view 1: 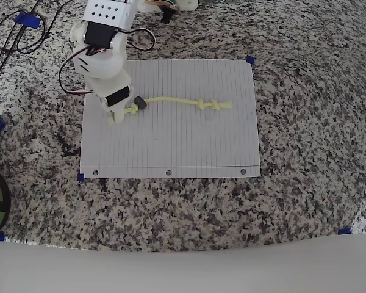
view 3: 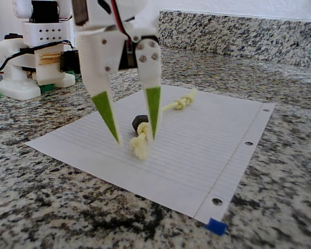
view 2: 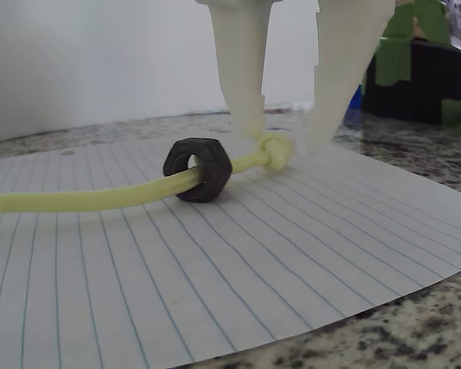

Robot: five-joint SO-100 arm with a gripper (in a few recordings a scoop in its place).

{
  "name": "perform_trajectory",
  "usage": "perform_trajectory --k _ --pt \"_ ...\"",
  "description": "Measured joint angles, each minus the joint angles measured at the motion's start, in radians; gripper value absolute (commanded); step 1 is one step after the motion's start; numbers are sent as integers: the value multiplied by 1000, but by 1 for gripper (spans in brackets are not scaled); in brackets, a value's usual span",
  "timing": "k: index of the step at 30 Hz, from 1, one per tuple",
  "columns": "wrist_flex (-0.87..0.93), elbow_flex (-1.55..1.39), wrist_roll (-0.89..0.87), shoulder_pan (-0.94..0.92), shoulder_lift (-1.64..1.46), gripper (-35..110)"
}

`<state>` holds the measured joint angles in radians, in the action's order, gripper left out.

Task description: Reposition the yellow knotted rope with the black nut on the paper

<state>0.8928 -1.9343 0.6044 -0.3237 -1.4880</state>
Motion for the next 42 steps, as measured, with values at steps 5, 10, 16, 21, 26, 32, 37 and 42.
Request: perform_trajectory --k 5,10,16,21,26,32,37,42 --pt "0 0 0 28 3 34" --pt "0 0 0 31 3 31" --pt "-9 0 0 35 12 31" --pt "-18 0 0 35 25 31" --pt "-26 0 0 35 28 31" --pt "-26 0 0 35 32 29" --pt "-26 0 -2 35 32 0" --pt "-26 0 2 35 32 0"
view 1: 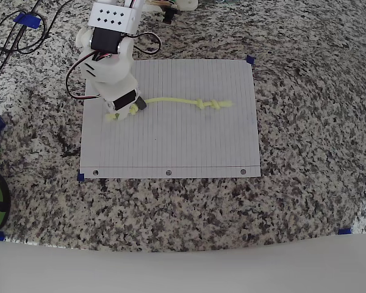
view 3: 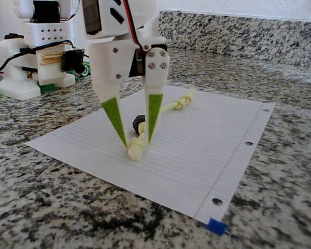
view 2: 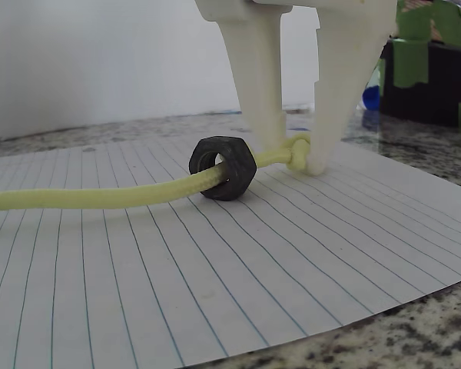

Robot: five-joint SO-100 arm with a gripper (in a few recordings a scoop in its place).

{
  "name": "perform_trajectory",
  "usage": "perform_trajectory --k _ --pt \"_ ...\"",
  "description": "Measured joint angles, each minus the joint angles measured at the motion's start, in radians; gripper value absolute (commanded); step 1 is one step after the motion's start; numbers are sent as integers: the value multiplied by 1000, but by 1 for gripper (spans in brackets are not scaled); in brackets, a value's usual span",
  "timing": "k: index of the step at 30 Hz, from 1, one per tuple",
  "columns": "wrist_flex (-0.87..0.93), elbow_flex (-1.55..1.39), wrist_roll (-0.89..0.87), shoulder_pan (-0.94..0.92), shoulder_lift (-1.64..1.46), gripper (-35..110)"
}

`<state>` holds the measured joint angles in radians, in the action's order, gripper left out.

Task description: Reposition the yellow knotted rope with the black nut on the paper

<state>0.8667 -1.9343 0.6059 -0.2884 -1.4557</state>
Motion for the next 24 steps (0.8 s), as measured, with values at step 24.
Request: perform_trajectory --k 24 --pt "169 -40 -107 -135 -554 0"
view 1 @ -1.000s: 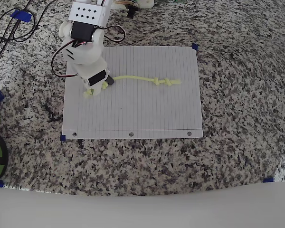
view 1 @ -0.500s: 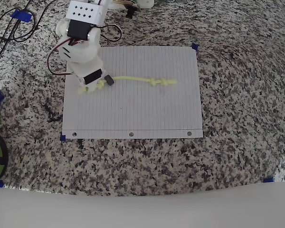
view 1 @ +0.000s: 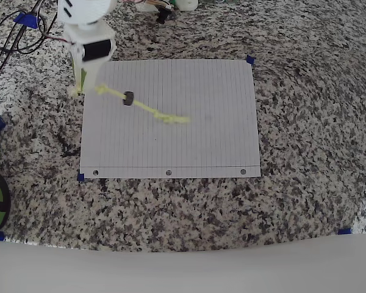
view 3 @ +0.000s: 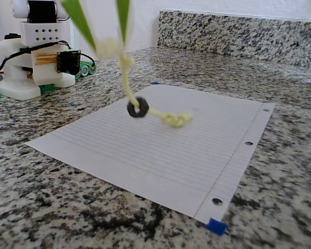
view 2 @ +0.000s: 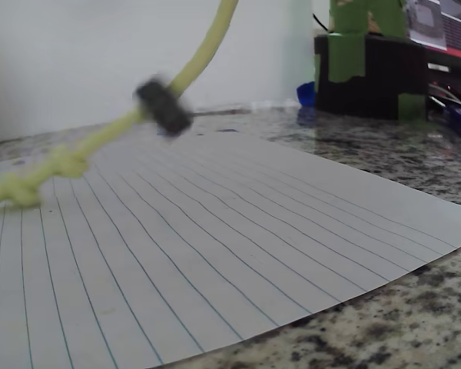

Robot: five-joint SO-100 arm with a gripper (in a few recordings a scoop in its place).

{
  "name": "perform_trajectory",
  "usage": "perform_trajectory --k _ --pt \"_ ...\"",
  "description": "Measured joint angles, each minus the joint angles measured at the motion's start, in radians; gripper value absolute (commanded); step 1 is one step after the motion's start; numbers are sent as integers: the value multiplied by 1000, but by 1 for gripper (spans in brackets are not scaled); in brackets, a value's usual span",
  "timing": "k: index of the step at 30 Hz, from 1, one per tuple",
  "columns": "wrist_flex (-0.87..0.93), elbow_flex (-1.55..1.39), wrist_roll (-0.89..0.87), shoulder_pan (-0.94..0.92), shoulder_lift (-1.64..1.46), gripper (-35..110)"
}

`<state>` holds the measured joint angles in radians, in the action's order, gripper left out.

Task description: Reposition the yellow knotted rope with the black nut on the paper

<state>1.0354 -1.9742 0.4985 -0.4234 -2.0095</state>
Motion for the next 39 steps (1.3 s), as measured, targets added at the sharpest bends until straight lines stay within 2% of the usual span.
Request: perform_trajectory --k 11,27,39 --pt "-51 -143 -442 -57 -288 0" --pt "-390 -379 -960 -135 -500 0" --pt "-569 -454 -1201 -160 -652 0"
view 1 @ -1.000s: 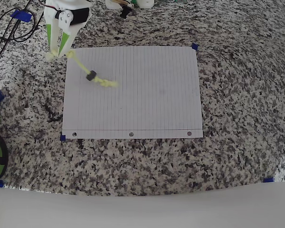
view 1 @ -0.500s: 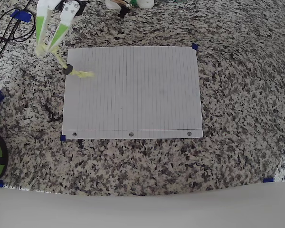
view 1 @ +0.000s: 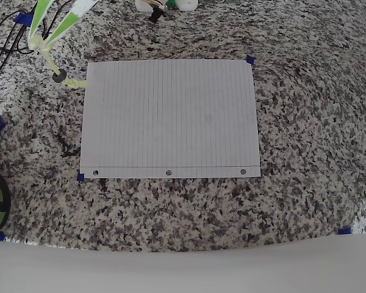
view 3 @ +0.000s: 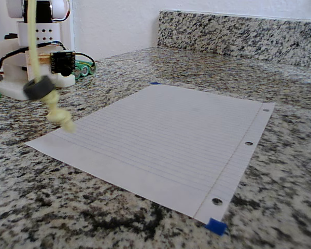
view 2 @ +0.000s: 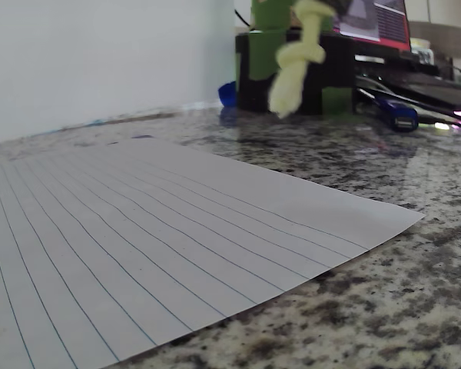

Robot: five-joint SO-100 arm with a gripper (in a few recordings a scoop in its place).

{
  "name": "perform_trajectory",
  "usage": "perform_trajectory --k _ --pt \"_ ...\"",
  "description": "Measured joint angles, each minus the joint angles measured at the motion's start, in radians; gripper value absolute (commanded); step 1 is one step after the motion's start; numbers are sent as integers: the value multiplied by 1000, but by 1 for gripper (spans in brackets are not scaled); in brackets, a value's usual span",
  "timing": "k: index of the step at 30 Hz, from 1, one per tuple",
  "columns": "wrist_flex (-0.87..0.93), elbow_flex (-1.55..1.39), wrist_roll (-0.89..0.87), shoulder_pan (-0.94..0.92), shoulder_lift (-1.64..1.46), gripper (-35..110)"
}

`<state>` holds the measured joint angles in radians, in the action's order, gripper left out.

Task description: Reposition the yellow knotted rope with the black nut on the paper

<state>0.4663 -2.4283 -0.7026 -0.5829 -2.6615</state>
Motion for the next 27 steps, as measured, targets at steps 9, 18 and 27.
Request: perform_trajectory --k 9,18,27 --pt "-143 -153 -160 -52 -71 0" --pt "-252 -155 -288 -153 -43 0" --pt "-367 -293 -391 -172 -26 0"
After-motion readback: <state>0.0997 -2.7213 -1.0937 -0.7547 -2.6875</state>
